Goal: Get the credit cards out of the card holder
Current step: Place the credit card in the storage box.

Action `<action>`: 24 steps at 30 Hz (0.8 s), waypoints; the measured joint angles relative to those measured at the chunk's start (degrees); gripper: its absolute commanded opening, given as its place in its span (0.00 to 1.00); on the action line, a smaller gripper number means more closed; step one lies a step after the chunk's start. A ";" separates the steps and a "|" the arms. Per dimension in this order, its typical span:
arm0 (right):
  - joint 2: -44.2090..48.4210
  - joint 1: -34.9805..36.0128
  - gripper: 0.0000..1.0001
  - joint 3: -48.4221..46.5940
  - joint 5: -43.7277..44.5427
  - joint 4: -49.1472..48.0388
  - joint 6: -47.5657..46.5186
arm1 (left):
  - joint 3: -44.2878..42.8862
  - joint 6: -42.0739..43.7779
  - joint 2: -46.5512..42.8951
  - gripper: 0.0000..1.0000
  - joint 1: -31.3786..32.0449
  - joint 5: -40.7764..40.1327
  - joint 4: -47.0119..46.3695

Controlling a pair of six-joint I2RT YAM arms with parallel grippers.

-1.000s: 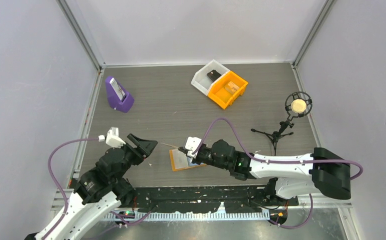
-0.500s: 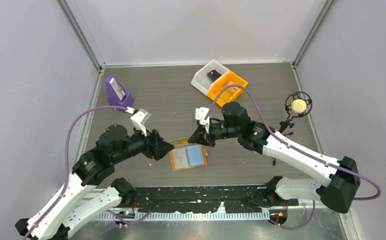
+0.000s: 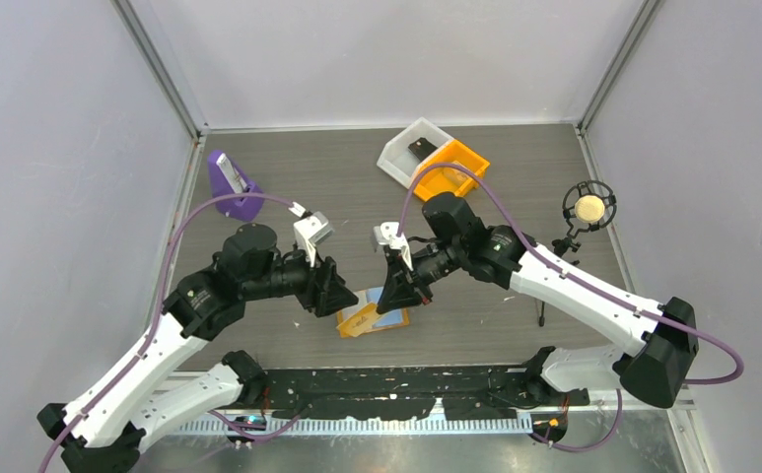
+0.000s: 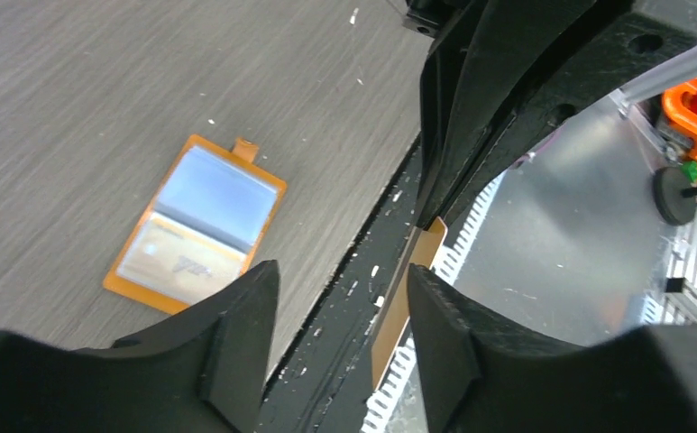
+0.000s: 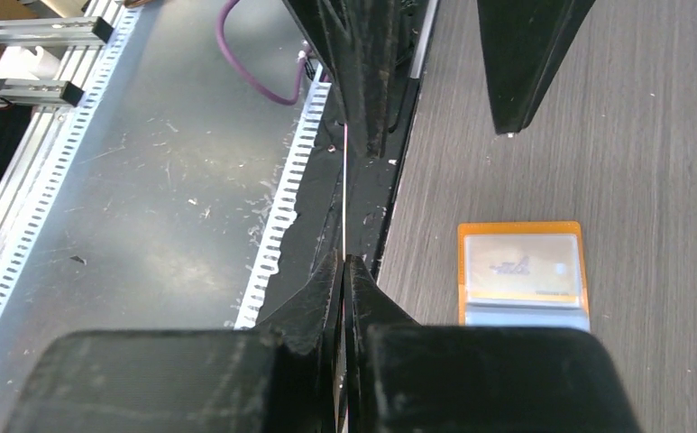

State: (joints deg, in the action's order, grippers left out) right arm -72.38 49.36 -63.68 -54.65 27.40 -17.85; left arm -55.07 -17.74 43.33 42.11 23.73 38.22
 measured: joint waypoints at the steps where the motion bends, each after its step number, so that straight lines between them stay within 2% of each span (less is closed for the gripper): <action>1: 0.00 0.00 0.05 -0.07 -0.26 0.22 0.02 | 0.00 -0.04 0.31 0.48 0.00 0.70 -0.17; 7: -0.02 0.00 0.05 -0.55 -0.61 0.72 0.55 | 0.22 -1.38 0.76 0.37 0.00 4.66 -3.30; 11: -0.02 0.00 0.05 -0.57 -0.61 0.74 1.18 | 0.22 -1.33 2.14 0.47 0.00 6.36 -4.22; 13: -0.02 0.00 0.05 -0.57 -0.59 0.74 1.68 | 0.22 -1.36 3.15 0.49 0.00 6.95 -4.20; 24: -1.55 0.00 0.05 -0.74 -0.48 -1.11 5.68 | 0.59 -1.36 3.87 0.47 0.00 9.60 -5.70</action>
State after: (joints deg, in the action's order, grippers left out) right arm -73.93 49.36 -64.42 -55.13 26.28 -12.16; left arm -54.48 -19.09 47.20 42.11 33.32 32.51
